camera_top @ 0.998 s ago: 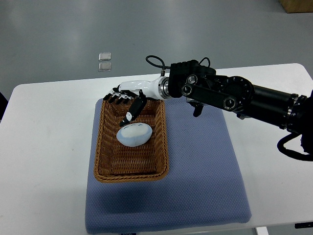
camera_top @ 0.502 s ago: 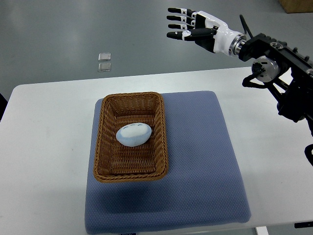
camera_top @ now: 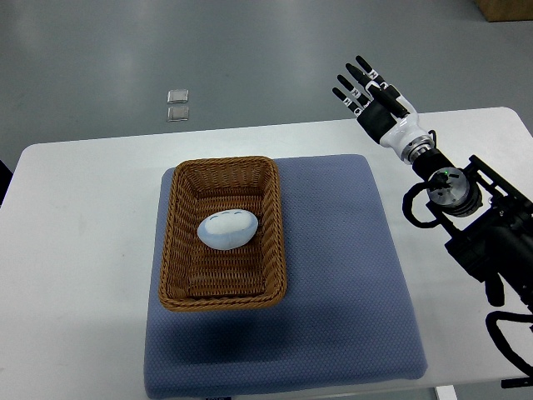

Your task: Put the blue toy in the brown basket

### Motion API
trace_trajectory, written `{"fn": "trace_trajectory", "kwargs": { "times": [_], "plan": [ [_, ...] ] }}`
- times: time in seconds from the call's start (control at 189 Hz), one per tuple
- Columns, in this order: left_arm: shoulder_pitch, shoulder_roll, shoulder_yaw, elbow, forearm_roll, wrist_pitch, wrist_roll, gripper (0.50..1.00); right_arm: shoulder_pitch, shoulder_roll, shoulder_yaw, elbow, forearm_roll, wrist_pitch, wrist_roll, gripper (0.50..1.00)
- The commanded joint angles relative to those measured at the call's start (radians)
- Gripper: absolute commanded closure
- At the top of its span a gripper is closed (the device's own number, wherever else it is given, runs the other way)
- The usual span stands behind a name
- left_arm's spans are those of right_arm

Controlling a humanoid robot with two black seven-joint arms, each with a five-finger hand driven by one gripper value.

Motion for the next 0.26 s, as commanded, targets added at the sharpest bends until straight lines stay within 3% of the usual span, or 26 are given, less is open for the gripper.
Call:
{"fn": "trace_trajectory", "kwargs": {
  "times": [0.0,0.259],
  "plan": [
    [0.0,0.0,0.0,0.0,0.0,0.0,0.0,0.5,-0.021,0.007,0.0,-0.002,0.014,0.003,0.022,0.597],
    [0.0,0.0,0.0,0.0,0.0,0.0,0.0,0.5,-0.032,0.018,0.0,-0.002,0.014,0.004,0.044,0.597]
  ]
}}
